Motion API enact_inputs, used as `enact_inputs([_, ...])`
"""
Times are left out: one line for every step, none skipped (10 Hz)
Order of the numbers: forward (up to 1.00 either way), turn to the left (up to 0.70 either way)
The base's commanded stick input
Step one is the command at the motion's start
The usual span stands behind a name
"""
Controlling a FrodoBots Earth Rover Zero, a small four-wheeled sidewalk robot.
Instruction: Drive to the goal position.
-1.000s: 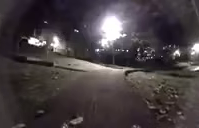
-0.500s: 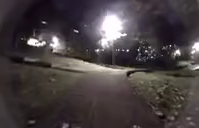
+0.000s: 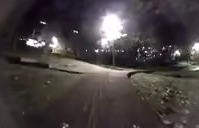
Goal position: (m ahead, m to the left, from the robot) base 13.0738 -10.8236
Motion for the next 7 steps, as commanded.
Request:
enact_inputs([0.45, 0.00])
enact_inputs([0.45, 0.00])
enact_inputs([0.45, 0.00])
enact_inputs([0.45, 0.00])
enact_inputs([0.45, 0.00])
enact_inputs([0.45, 0.00])
enact_inputs([0.45, 0.00])
